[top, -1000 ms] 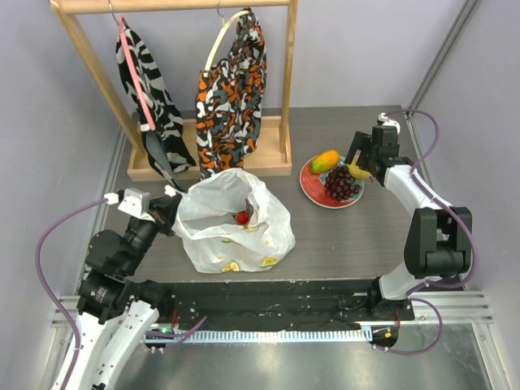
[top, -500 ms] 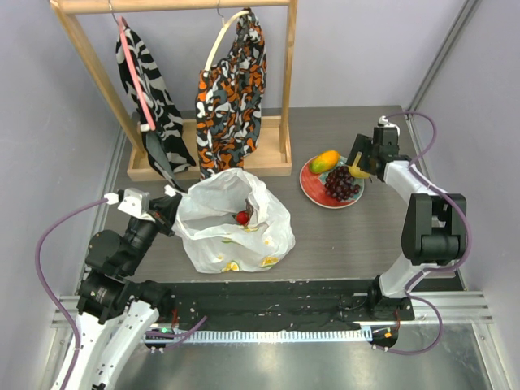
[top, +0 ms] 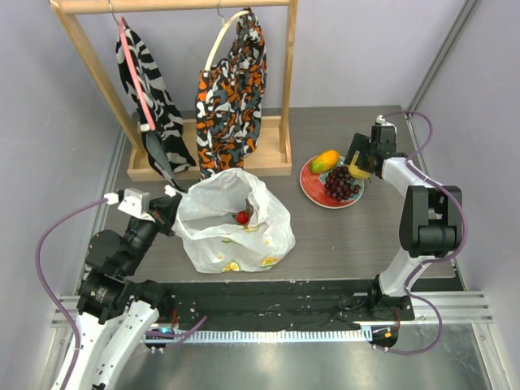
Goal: Place the fruits into the plastic bag
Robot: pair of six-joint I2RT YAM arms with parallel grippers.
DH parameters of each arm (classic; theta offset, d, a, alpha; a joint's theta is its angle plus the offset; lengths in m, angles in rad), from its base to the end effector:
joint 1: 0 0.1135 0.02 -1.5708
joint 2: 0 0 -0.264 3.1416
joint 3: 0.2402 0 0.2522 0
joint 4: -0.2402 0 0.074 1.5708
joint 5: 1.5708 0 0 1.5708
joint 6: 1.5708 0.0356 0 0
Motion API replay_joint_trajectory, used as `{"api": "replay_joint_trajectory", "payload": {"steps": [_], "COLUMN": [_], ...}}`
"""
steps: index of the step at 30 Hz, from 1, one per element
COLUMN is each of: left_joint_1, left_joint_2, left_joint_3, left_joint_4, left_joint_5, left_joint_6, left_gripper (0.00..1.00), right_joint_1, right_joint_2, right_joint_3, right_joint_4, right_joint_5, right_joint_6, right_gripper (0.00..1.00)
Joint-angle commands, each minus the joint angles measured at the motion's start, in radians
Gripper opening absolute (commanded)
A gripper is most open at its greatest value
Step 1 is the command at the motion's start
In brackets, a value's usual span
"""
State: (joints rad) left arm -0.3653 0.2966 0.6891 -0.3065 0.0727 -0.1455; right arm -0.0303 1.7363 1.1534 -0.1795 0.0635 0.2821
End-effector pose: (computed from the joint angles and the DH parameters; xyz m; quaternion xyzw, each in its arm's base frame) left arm 0.0738 -0.0310 0.3492 0.1007 0.6686 -0.2098 0.7063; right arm 0.3800 -0.0138 0.2135 0.1553 0.9058 0.0204 0.3936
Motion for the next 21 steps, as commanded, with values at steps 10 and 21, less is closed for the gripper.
{"api": "replay_joint_trajectory", "payload": {"steps": [10, 21], "left_joint_1": [0.000, 0.000], "left_joint_2": [0.001, 0.001], "left_joint_3": [0.010, 0.009], "left_joint_4": [0.020, 0.021], "left_joint_5": [0.013, 0.010], "left_joint_6": [0.003, 0.003], "left_gripper": [0.00, 0.00], "right_joint_1": [-0.006, -0.006], "right_joint_2": [0.042, -0.006], "right_joint_3": [0.008, 0.009], "right_joint_4": [0.020, 0.026], "right_joint_5": [-0.011, -0.025], "right_joint_6": [-0.006, -0.018], "right_gripper": [0.90, 0.61]}}
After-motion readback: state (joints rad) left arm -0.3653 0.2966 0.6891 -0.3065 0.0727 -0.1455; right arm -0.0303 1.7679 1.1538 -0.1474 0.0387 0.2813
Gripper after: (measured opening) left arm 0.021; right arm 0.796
